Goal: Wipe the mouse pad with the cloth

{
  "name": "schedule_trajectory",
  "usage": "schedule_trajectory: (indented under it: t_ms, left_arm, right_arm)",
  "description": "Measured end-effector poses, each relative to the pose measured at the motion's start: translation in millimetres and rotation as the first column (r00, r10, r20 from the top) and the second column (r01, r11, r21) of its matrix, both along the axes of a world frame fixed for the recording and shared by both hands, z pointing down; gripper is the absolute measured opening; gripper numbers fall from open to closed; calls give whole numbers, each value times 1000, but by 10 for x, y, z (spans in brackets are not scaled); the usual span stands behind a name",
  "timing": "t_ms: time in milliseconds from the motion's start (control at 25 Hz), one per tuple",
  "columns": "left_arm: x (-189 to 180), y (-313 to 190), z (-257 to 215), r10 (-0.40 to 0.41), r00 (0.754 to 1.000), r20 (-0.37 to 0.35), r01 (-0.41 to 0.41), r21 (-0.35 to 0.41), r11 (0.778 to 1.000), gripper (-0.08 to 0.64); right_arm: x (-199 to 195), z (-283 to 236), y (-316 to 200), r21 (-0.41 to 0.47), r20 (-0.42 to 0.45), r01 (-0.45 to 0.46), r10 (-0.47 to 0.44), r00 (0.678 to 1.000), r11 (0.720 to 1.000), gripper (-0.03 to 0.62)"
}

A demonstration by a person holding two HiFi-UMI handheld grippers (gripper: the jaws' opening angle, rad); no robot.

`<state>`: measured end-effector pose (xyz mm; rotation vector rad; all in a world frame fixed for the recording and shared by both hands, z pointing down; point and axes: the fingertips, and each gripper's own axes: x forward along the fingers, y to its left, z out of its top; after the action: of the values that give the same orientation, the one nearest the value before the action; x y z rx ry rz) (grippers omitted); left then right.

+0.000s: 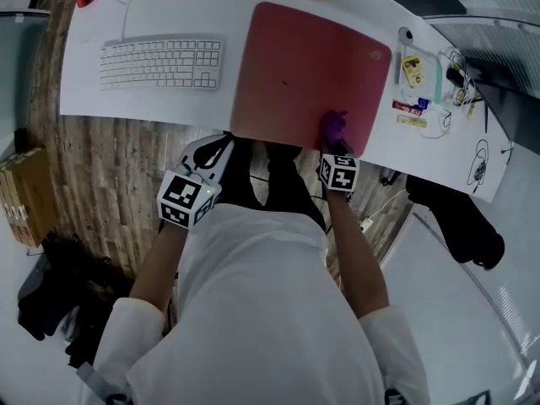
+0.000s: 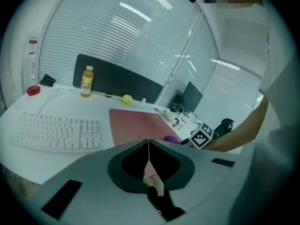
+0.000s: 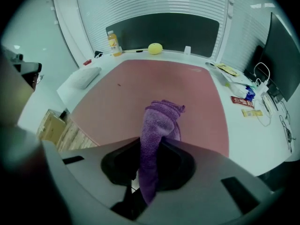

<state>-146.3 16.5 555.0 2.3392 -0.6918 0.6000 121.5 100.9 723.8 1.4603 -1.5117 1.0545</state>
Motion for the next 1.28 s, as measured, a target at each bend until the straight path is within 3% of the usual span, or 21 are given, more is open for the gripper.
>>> schedule_trajectory:
  t_ms: [480,880,1280]
  left_arm:
    - [-275,38,36,-62,998,-12,62,0,998,20]
    - [-579,3,42,-150,989,-10,150,-5,989,20]
    - [-882,-30,73,-225,974,-7,225,-15,974,20]
  right_arm:
    - [-825,12,-327,26,94,32,-34,995,999,75]
    - [-1633,15,-599,39,182,174,-179,967,984,75]
    - [-2366,-9,-723,52,248,342,-344,906,938,75]
